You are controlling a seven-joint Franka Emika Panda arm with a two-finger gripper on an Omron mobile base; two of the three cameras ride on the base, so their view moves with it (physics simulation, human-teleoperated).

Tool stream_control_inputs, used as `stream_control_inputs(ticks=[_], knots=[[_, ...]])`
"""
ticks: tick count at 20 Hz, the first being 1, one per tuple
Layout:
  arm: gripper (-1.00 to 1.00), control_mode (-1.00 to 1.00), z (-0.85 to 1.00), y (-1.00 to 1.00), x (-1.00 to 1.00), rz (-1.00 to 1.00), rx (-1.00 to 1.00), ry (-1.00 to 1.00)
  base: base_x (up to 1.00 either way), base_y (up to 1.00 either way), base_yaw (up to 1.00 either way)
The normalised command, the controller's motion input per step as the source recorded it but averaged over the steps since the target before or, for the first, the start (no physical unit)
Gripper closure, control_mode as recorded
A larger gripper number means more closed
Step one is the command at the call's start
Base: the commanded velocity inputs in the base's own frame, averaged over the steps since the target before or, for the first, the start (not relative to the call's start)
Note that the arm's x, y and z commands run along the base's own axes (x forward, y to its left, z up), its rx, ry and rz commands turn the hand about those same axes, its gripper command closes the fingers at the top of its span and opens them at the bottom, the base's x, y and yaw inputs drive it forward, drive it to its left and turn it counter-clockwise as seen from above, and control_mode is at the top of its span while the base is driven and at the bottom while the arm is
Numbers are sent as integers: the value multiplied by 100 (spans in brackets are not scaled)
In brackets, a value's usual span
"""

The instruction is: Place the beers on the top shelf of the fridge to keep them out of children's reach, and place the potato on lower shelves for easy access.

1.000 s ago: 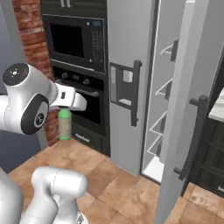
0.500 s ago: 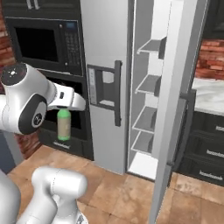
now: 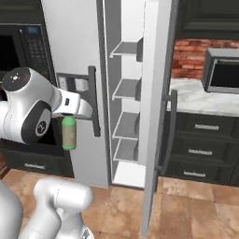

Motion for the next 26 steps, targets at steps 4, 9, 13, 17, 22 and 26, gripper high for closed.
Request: stream_control_inputs(ticks=[4, 9, 13, 17, 22, 26], knots=[[100, 100, 0, 0, 0, 0, 0, 0, 46, 29, -28], [100, 100, 0, 0, 0, 0, 0, 0, 52, 38, -19], [100, 100, 0, 0, 0, 0, 0, 0, 60, 37, -14], [100, 100, 0, 0, 0, 0, 0, 0, 69, 20, -9], [100, 100, 0, 0, 0, 0, 0, 0, 71, 15, -7], [100, 100, 0, 0, 0, 0, 0, 0, 59, 8, -3]])
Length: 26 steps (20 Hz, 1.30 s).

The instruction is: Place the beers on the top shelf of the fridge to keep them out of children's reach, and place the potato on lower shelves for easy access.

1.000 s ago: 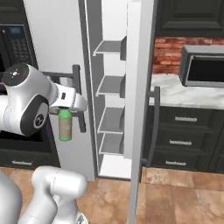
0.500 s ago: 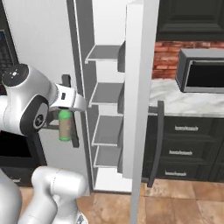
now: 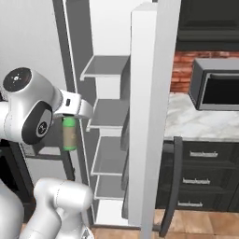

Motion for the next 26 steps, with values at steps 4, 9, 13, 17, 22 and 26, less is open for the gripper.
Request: stream_control_inputs(ticks=[4, 9, 13, 17, 22, 26], knots=[[100, 100, 0, 0, 0, 0, 0, 0, 52, 0, -1], [100, 100, 0, 0, 0, 0, 0, 0, 44, 0, 0], [100, 100, 0, 0, 0, 0, 0, 0, 40, 0, 0], [100, 100, 0, 0, 0, 0, 0, 0, 40, -1, 0], [100, 100, 0, 0, 0, 0, 0, 0, 33, -13, 0], [100, 100, 0, 0, 0, 0, 0, 0, 31, -15, 0]])
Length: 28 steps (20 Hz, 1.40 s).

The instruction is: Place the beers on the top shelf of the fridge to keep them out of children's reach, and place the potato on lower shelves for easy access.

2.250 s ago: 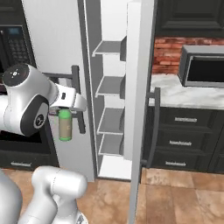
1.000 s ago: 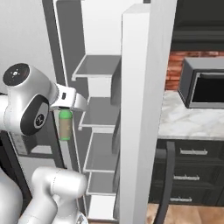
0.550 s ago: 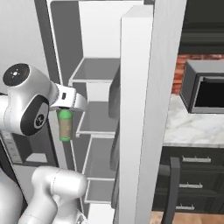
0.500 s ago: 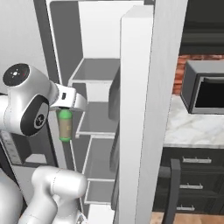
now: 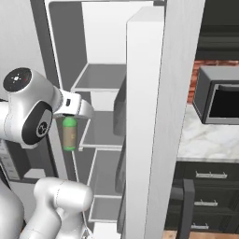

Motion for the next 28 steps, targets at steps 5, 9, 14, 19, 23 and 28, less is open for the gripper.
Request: stream_control_inputs(ticks=[5, 9, 14, 19, 23, 28], knots=[[100, 100, 0, 0, 0, 0, 0, 0, 25, -23, 0], [100, 100, 0, 0, 0, 0, 0, 0, 18, -36, 0], [100, 100, 0, 0, 0, 0, 0, 0, 19, -17, 0], [100, -100, 0, 0, 6, 0, 0, -12, 8, 0, 0], [100, -100, 11, 0, 3, 3, 2, -33, 0, 0, 0], [100, -100, 32, 0, 15, 4, 0, -15, 0, 0, 0]])
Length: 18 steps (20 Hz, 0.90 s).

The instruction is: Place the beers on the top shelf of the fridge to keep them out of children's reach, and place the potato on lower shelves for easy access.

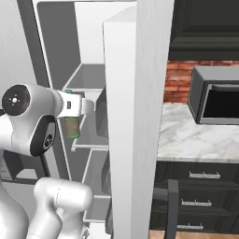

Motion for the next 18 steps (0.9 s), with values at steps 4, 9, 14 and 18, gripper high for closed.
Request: stream_control_inputs(ticks=[4, 9, 14, 18], knots=[[100, -100, 56, 0, 13, 2, 0, 0, 0, 0, 0], [100, -100, 50, -4, 16, 5, 0, -4, 0, 0, 0], [100, -100, 27, -7, 13, 8, 0, -21, 0, 0, 0], [100, -100, 29, -1, 31, 5, 0, -17, 0, 0, 0]])
